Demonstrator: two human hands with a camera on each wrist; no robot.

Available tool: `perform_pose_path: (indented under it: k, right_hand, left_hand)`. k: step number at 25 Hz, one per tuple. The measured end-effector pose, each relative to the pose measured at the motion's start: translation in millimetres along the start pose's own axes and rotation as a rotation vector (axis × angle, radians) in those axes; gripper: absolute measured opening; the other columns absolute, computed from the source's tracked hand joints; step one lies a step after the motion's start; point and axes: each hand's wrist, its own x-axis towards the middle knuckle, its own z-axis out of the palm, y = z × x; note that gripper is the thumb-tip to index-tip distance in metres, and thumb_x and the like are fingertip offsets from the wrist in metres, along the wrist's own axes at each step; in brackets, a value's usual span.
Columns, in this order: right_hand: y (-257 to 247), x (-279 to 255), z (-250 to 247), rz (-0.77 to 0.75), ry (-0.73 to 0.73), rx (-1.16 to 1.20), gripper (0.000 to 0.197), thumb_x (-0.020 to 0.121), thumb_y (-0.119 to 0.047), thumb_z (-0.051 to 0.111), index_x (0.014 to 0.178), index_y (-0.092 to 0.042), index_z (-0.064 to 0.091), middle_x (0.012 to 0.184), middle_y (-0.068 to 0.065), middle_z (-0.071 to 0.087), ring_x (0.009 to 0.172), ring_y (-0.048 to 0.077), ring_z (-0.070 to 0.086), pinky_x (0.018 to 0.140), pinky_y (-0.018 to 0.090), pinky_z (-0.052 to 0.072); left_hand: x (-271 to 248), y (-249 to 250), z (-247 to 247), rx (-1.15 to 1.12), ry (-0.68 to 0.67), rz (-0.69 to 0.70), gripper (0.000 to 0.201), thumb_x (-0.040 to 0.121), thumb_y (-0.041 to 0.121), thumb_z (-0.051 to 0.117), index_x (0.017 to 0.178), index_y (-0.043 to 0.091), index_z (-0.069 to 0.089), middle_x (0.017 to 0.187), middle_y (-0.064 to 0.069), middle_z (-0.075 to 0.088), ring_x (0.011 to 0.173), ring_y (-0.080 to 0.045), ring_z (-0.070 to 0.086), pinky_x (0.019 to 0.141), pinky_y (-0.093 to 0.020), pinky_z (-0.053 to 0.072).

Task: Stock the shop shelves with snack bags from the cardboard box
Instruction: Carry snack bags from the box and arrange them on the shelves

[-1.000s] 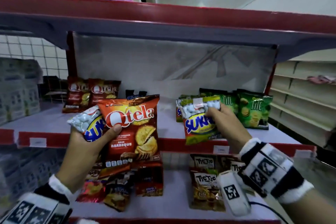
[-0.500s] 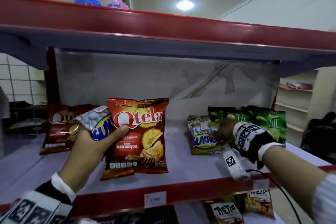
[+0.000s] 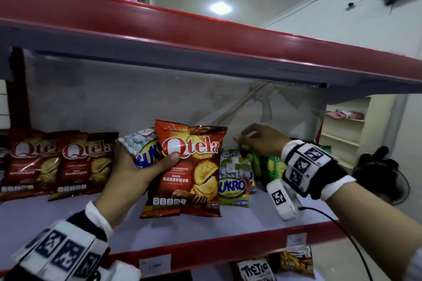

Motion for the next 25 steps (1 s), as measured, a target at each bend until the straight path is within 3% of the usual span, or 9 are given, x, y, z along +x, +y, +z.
perform_pose_path:
  k: [2,5,9,12,15,17,19,22,25]
  right_hand:
    - [-5.7,-26.0,-10.9,-0.098,-0.136,0.475,0.060,0.070,-0.060,0.063,0.116,-0.024,0.050,0.120,0.011,0.062,0.096,0.025,0.067,0.080,0.040,0.056]
    - [-0.1,-53.2,-14.7,-0.177,-0.252,0.560,0.078,0.059,-0.045,0.078,0.127,-0.031,0.042,0.111,0.006,0.069,0.094,0.024,0.071,0.075,0.040,0.059]
    - [28.7,-63.3,-31.3,-0.188,-0.080,0.585,0.086,0.051,-0.031,0.085,0.125,-0.031,0.042,0.104,0.000,0.071,0.088,0.014,0.072,0.065,0.027,0.058]
    - [60.6,-72.1,-50.7,-0.177,0.074,0.594,0.084,0.045,-0.041,0.087,0.118,-0.035,0.045,0.108,-0.002,0.069,0.089,0.014,0.071,0.070,0.032,0.060]
    - [94.1,-79.8,-62.4,-0.110,0.161,0.646,0.092,0.036,-0.045,0.089,0.117,-0.032,0.047,0.113,0.003,0.066,0.099,0.027,0.067,0.083,0.052,0.055]
    - [111.4,-84.6,-65.4,-0.075,0.177,0.678,0.092,0.035,-0.043,0.091,0.116,-0.034,0.049,0.114,0.006,0.065,0.099,0.030,0.067,0.083,0.054,0.055]
    - [124.6,-89.3,-66.7,-0.057,0.174,0.681,0.085,0.038,-0.040,0.090,0.113,-0.038,0.050,0.113,0.005,0.065,0.096,0.029,0.069,0.078,0.051,0.057]
    - [135.3,-94.8,-64.0,-0.029,0.174,0.642,0.077,0.039,-0.043,0.087,0.106,-0.044,0.050,0.110,0.001,0.065,0.090,0.021,0.070,0.062,0.036,0.059]
    - [137.7,-98.1,-56.5,-0.012,0.172,0.645,0.077,0.038,-0.043,0.087,0.106,-0.042,0.050,0.108,0.000,0.066,0.087,0.020,0.071,0.056,0.027,0.056]
  left_hand:
    - [1.1,0.7,24.0,-0.010,0.006,-0.011,0.074,0.056,0.029,0.081,0.123,0.030,0.050,0.106,0.006,0.071,0.087,-0.008,0.072,0.063,-0.024,0.059]
    - [-1.6,2.6,57.5,-0.005,-0.031,-0.005,0.075,0.056,0.035,0.080,0.124,0.030,0.050,0.108,0.007,0.071,0.090,-0.010,0.071,0.067,-0.027,0.059]
    - [0.7,-6.3,96.8,0.020,-0.064,-0.084,0.059,0.073,0.060,0.056,0.126,0.035,0.044,0.122,0.004,0.062,0.105,-0.016,0.066,0.084,-0.040,0.057]
    - [13.3,-21.0,114.7,0.229,-0.111,-0.208,0.038,0.094,0.043,0.047,0.124,0.020,0.047,0.129,-0.008,0.057,0.118,-0.025,0.056,0.100,-0.046,0.047]
    - [24.3,-33.2,124.6,0.494,-0.250,-0.420,0.019,0.096,0.029,0.053,0.111,0.018,0.052,0.116,0.004,0.057,0.103,-0.015,0.054,0.082,-0.029,0.048]
    - [27.8,-40.8,123.9,0.654,-0.367,-0.608,0.027,0.092,0.030,0.060,0.114,0.016,0.056,0.112,0.000,0.059,0.097,-0.018,0.054,0.077,-0.028,0.045]
    - [32.2,-49.7,122.2,0.741,-0.420,-0.632,0.036,0.089,0.033,0.063,0.120,0.014,0.058,0.112,-0.006,0.063,0.092,-0.020,0.059,0.078,-0.030,0.047]
    - [39.5,-59.1,124.3,0.745,-0.376,-0.540,0.041,0.086,0.027,0.069,0.119,0.005,0.061,0.097,-0.008,0.063,0.075,-0.017,0.058,0.065,-0.022,0.047]
    - [47.1,-61.6,128.5,0.867,-0.330,-0.562,0.059,0.081,0.030,0.073,0.124,-0.006,0.054,0.112,-0.018,0.063,0.100,-0.028,0.061,0.087,-0.033,0.053]
